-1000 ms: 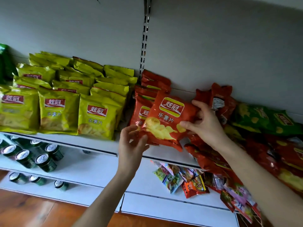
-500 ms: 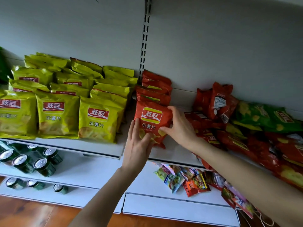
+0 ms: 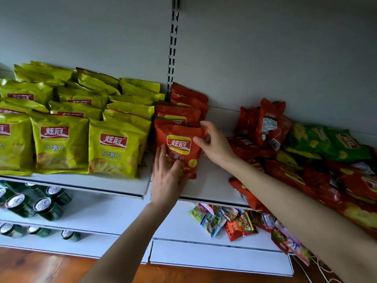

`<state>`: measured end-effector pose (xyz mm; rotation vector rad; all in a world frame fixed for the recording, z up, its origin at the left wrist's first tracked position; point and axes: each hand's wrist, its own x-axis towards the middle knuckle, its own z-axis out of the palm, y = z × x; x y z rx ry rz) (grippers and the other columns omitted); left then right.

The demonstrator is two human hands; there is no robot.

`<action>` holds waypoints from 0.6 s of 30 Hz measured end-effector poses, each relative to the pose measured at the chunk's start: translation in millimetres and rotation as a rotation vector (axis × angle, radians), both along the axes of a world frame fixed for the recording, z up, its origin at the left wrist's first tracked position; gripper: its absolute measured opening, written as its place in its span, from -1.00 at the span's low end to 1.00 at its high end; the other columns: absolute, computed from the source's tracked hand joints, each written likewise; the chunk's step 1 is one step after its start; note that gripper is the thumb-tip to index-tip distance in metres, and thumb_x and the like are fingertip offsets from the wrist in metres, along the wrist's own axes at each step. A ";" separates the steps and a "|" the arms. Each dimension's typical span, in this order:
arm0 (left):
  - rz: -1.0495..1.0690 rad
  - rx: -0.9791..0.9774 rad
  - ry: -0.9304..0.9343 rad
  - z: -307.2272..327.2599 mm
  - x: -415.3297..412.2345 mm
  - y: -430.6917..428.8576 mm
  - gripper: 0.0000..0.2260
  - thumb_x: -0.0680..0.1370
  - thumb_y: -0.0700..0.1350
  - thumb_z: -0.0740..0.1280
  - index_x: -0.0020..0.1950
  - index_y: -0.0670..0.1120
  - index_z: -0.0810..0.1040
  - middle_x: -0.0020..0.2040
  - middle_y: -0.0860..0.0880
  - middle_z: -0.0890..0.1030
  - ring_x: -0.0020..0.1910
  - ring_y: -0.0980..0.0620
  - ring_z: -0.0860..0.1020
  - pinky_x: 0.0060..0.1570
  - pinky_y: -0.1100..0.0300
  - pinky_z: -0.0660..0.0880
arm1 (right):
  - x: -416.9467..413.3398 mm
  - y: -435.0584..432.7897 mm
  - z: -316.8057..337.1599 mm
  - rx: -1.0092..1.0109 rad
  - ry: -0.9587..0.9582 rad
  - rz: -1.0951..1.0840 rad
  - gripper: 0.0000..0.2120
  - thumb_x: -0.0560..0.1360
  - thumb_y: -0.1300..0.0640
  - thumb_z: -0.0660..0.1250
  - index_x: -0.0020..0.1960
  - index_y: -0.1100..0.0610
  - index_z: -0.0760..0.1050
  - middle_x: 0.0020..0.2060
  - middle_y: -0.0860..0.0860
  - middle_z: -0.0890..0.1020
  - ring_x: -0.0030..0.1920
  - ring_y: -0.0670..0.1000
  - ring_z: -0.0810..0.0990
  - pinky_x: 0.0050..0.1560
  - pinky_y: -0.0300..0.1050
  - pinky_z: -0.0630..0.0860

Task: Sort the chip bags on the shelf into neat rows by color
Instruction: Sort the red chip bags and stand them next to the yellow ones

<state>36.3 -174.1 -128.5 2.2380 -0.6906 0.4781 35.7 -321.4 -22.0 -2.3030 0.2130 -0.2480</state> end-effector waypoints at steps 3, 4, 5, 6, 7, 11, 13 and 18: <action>0.022 0.006 -0.001 -1.7 -1.5 0.6 -0.73 0.38 -0.02 0.39 -0.03 -0.05 0.37 0.37 -0.42 0.30 0.33 -0.47 0.30 0.09 -0.30 0.46 | 5.6 -4.5 5.9 -0.050 0.047 0.045 -0.53 0.53 0.10 0.28 0.39 0.17 0.25 0.30 0.09 0.43 0.27 0.04 0.43 -0.09 -0.32 0.38; 0.027 0.002 -0.013 -1.6 -2.9 0.6 -0.74 0.40 0.00 0.37 -0.03 -0.05 0.38 0.38 -0.42 0.28 0.35 -0.46 0.28 0.13 -0.30 0.44 | 6.1 -8.2 8.4 -0.028 0.067 0.057 -0.52 0.52 0.09 0.29 0.39 0.15 0.26 0.30 0.09 0.42 0.28 0.04 0.41 -0.09 -0.27 0.43; 0.027 -0.005 -0.026 -1.7 -4.3 0.7 -0.76 0.43 0.03 0.35 -0.03 -0.04 0.39 0.39 -0.43 0.26 0.36 -0.46 0.26 0.17 -0.28 0.41 | 4.7 -12.3 10.7 -0.002 0.080 0.064 -0.53 0.52 0.09 0.29 0.38 0.13 0.27 0.30 0.09 0.42 0.29 0.04 0.41 -0.02 -0.17 0.49; 0.025 -0.013 -0.039 -1.9 -5.3 1.0 -0.77 0.45 0.06 0.31 -0.02 -0.04 0.40 0.40 -0.43 0.24 0.38 -0.45 0.24 0.20 -0.27 0.39 | 1.7 -16.9 13.2 0.017 0.088 0.066 -0.54 0.52 0.08 0.30 0.38 0.11 0.28 0.28 0.09 0.44 0.26 0.04 0.43 0.06 -0.07 0.51; 0.024 -0.019 -0.052 -1.8 -5.8 1.7 -0.77 0.46 0.08 0.28 -0.03 -0.04 0.42 0.41 -0.42 0.23 0.39 -0.43 0.22 0.22 -0.26 0.36 | -1.5 -22.9 14.8 0.022 0.086 0.064 -0.55 0.52 0.07 0.30 0.37 0.09 0.29 0.24 0.10 0.47 0.21 0.06 0.48 0.10 0.01 0.51; 0.017 -0.026 -0.083 -2.7 -7.8 4.3 -0.77 0.47 0.07 0.28 -0.09 -0.09 0.50 0.43 -0.39 0.20 0.43 -0.35 0.15 0.27 -0.24 0.31 | -19.0 -51.5 22.3 -0.020 -0.004 -0.011 -0.62 0.50 0.13 0.32 0.29 0.18 0.38 0.09 0.14 0.57 0.02 0.11 0.60 0.06 0.00 0.53; 0.023 -0.010 -0.079 -1.1 -9.9 4.0 -0.73 0.48 0.08 0.27 -0.10 -0.13 0.56 0.43 -0.38 0.20 0.43 -0.36 0.16 0.27 -0.26 0.32 | -27.4 -69.7 26.1 -0.064 -0.099 -0.119 -0.69 0.50 0.15 0.33 0.21 0.23 0.45 0.01 0.11 0.60 -0.02 0.07 0.60 0.02 -0.12 0.51; 0.032 0.017 -0.155 8.3 -18.7 -4.3 -0.71 0.51 0.02 0.23 -0.09 -0.21 0.57 0.41 -0.37 0.26 0.43 -0.33 0.14 0.33 -0.23 0.21 | -37.0 -131.9 24.4 -0.305 -0.222 -0.484 -0.65 0.49 0.00 0.32 0.16 0.22 0.47 0.09 0.10 0.56 0.12 0.06 0.51 0.07 -0.16 0.39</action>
